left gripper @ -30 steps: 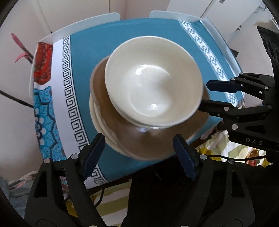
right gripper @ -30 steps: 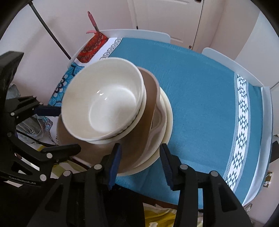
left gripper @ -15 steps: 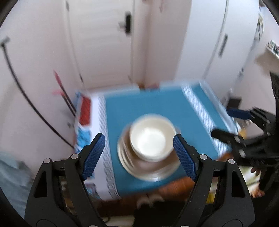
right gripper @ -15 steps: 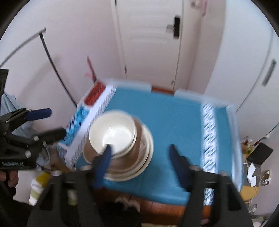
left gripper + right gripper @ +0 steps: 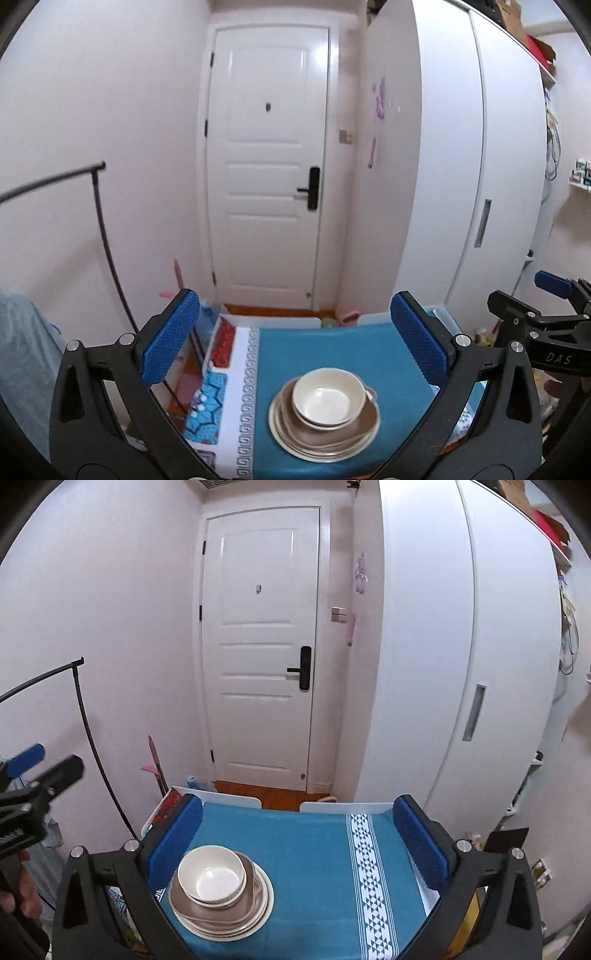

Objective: Organize plates and bowls

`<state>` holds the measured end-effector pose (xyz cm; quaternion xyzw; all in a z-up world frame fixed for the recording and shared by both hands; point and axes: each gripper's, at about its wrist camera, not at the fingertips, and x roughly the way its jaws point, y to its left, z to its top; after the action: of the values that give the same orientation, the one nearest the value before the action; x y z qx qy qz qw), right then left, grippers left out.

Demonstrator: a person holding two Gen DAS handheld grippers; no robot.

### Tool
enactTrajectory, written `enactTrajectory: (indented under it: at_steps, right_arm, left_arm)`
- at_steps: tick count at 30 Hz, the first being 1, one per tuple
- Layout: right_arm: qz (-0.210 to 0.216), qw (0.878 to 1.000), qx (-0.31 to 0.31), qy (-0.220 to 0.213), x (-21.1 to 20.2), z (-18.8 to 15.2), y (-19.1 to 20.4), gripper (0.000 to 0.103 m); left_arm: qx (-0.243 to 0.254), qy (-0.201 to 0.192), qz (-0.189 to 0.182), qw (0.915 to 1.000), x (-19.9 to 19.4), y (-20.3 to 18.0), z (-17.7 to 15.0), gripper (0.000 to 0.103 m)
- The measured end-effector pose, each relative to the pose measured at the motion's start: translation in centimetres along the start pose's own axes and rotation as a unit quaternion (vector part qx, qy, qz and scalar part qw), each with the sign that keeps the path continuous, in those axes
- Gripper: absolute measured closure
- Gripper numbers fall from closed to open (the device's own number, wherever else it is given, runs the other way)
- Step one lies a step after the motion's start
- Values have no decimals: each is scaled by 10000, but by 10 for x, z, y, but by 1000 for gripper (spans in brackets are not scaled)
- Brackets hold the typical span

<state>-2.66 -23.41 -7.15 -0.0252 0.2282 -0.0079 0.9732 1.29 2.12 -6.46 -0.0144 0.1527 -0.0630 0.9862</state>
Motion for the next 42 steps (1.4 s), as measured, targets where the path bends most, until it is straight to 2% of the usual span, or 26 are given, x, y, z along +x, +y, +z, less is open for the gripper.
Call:
enactTrajectory:
  at_steps: [3,17,42]
  right_arm:
    - [42,10000,88,-20,-3,-1,-2,1]
    - [-74,9996,147,-245,-14,2,1,1]
    - [-178,9996,207,-106,-4,6,-5,1]
  left_arm:
    - [151,-82,115,9998,-5,-3,1,0]
    - [300,-127,109,9994,-13,-11,3,0]
    - [336,-167,146,9992,-5,-7,8,0]
